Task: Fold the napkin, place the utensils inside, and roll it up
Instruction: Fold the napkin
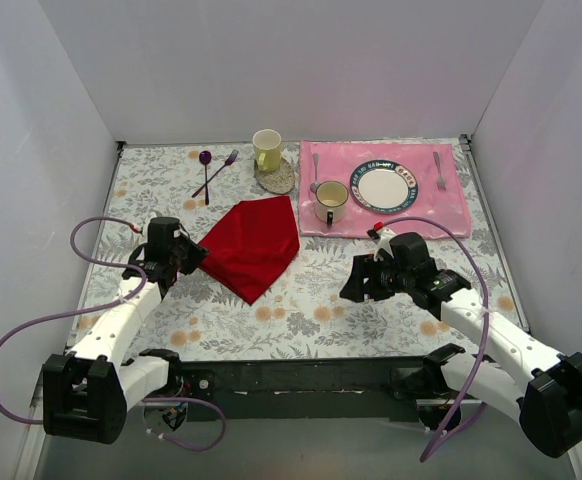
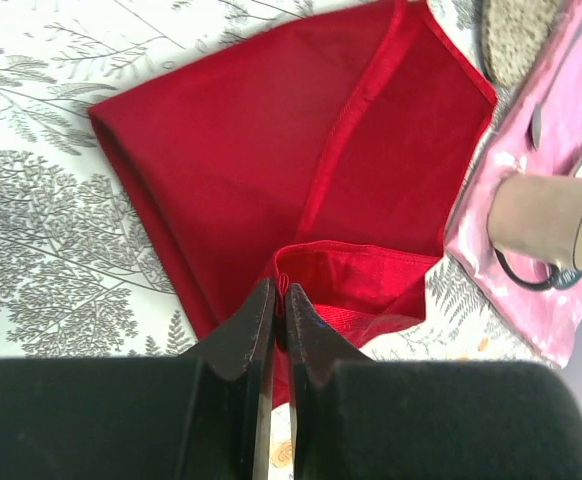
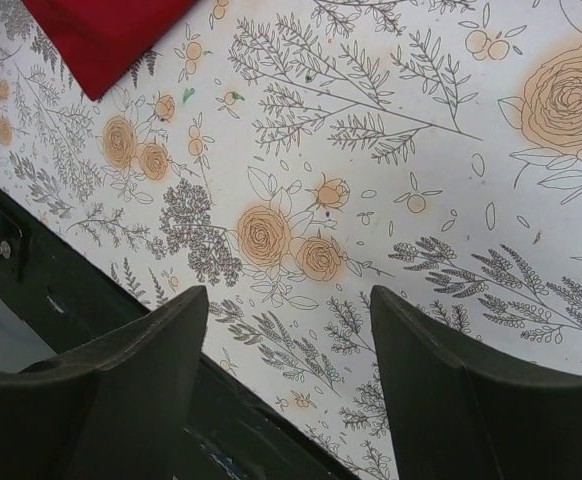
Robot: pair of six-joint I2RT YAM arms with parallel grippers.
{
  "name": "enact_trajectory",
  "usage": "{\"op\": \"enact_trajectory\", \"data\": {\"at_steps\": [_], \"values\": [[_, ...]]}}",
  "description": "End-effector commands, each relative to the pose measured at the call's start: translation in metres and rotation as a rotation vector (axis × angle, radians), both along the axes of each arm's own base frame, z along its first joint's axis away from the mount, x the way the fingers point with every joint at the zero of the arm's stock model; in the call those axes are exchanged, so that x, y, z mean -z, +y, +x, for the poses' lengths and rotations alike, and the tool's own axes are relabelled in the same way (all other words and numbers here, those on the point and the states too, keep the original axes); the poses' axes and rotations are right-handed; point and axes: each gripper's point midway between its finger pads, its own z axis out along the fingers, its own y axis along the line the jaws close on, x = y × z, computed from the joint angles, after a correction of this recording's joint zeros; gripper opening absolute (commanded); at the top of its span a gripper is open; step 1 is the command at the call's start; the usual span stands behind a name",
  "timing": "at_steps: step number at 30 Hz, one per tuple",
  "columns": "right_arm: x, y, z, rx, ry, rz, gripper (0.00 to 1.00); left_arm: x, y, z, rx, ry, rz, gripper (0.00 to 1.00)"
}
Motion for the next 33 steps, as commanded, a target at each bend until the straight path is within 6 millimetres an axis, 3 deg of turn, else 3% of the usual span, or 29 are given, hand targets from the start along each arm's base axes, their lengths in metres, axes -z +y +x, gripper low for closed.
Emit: {"op": "enact_trajectory", "data": {"at_steps": [1,9,10,12,13,15,17,18,19,21,23,24,25,29,30,31,33], "values": [[-0.003,0.009,0.003,-0.035,-0.026,0.042,0.75,0.005,0.017,0.001,-0.097,0.009,0.005,0.00],[-0.003,0.033,0.022,-0.099,-0.028,0.027,0.76,0.013,0.029,0.003,-0.146,0.023,0.003,0.00],[0.002,0.044,0.028,-0.127,-0.020,0.020,0.75,0.014,0.031,0.004,-0.151,0.021,0.003,0.00],[-0.008,0.058,0.040,-0.154,-0.047,0.025,0.74,0.017,0.033,0.005,-0.157,0.024,0.005,0.00],[-0.002,0.064,0.043,-0.166,-0.030,0.010,0.73,0.019,0.034,0.005,-0.159,0.030,0.006,0.00],[-0.013,0.079,0.053,-0.193,-0.060,0.019,0.72,0.021,0.036,0.006,-0.165,0.035,0.012,0.00],[-0.005,0.091,0.056,-0.224,-0.046,0.005,0.69,0.023,0.039,0.007,-0.173,0.037,0.016,0.00],[-0.016,0.100,0.065,-0.230,-0.073,0.016,0.68,0.023,0.039,0.008,-0.174,0.036,0.016,0.00],[-0.008,0.105,0.066,-0.251,-0.056,0.006,0.67,0.025,0.041,0.009,-0.179,0.044,0.016,0.00],[-0.016,0.119,0.075,-0.272,-0.079,0.024,0.66,0.023,0.041,0.013,-0.179,0.034,0.008,0.00],[-0.008,0.129,0.080,-0.293,-0.071,0.022,0.65,0.026,0.043,0.016,-0.184,0.049,0.013,0.00],[-0.016,0.136,0.088,-0.298,-0.089,0.033,0.65,0.024,0.043,0.018,-0.182,0.049,0.015,0.00],[-0.007,0.139,0.091,-0.308,-0.081,0.019,0.66,0.029,0.043,0.019,-0.180,0.067,0.019,0.00],[-0.005,0.153,0.114,-0.335,-0.135,-0.014,0.74,0.030,0.046,0.021,-0.183,0.084,0.027,0.00],[0.008,0.155,0.117,-0.344,-0.118,-0.043,0.76,0.030,0.047,0.022,-0.184,0.084,0.026,0.00],[0.000,0.160,0.129,-0.344,-0.152,-0.058,0.77,0.029,0.047,0.023,-0.184,0.081,0.026,0.00],[0.016,0.157,0.135,-0.373,-0.153,-0.130,0.79,0.030,0.048,0.023,-0.184,0.089,0.030,0.00]]}}
